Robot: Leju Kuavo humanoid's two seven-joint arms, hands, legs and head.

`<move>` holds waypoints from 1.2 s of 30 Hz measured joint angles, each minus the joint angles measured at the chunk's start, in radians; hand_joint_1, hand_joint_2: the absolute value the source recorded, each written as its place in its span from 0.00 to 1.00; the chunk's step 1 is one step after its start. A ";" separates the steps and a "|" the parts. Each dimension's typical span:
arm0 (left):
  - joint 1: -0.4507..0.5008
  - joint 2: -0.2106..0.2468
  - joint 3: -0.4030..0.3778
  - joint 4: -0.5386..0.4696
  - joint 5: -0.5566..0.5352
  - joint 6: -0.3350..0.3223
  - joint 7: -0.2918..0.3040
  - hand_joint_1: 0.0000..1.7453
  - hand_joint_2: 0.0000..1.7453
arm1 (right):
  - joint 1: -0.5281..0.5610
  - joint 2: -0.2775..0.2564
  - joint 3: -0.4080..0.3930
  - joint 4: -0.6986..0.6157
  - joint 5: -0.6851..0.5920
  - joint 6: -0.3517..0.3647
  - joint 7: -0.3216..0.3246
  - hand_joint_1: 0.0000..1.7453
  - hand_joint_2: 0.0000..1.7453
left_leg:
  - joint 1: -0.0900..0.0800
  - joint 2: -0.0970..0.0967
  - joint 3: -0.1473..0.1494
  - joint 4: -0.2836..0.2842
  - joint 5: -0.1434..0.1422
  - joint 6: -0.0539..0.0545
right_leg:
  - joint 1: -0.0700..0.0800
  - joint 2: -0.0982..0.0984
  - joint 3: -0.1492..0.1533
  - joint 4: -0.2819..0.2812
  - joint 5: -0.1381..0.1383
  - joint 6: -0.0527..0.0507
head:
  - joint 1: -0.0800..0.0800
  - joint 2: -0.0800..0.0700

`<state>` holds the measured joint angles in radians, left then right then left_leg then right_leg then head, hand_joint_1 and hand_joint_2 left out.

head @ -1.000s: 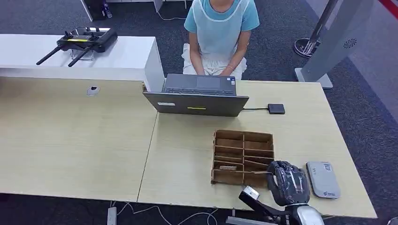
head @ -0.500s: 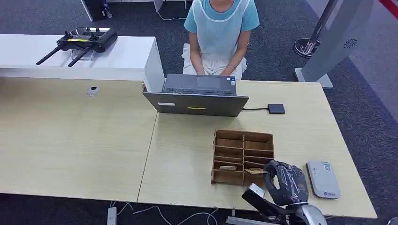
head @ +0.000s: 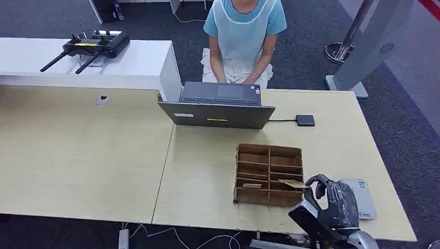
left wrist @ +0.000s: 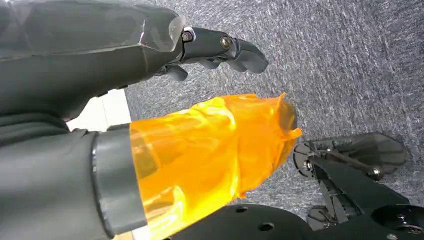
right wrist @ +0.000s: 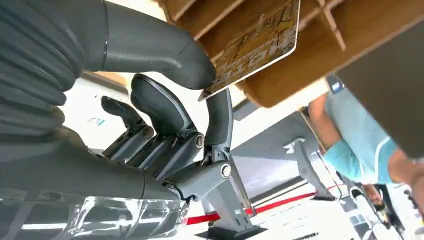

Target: Pass the card to the sensor for recognition and then transmit it.

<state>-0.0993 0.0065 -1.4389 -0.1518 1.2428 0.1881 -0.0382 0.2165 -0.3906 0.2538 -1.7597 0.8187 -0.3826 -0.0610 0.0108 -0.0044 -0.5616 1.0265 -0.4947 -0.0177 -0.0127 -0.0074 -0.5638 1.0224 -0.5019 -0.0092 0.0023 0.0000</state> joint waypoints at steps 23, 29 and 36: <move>-0.004 0.000 -0.032 0.003 -0.017 0.001 -0.014 0.00 0.00 | -0.154 -0.042 -0.100 -0.119 -0.028 0.118 -0.073 1.00 1.00 | 0.000 0.002 0.000 0.000 0.001 0.001 | 0.000 0.001 0.000 0.000 0.002 0.001 | 0.000 0.000; -0.008 0.000 -0.050 0.003 -0.031 -0.003 -0.020 0.00 0.00 | -0.320 -0.083 -0.087 -0.098 -0.013 0.170 -0.035 1.00 1.00 | 0.000 0.001 0.000 0.000 0.002 0.001 | 0.000 0.001 0.000 0.000 0.002 0.001 | 0.000 0.000; -0.012 0.001 -0.069 0.003 -0.045 -0.006 -0.020 0.00 0.00 | -0.520 -0.111 -0.020 -0.022 0.001 0.229 0.017 1.00 1.00 | 0.000 0.001 0.000 0.000 0.002 0.001 | 0.000 0.001 0.000 0.001 0.003 0.001 | 0.000 0.000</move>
<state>-0.1110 0.0072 -1.5084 -0.1484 1.1975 0.1820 -0.0584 -0.3036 -0.5016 0.2333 -1.7821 0.8198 -0.1535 -0.0444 0.0107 -0.0033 -0.5617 1.0269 -0.4928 -0.0171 -0.0128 -0.0060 -0.5639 1.0232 -0.4994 -0.0085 0.0023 0.0000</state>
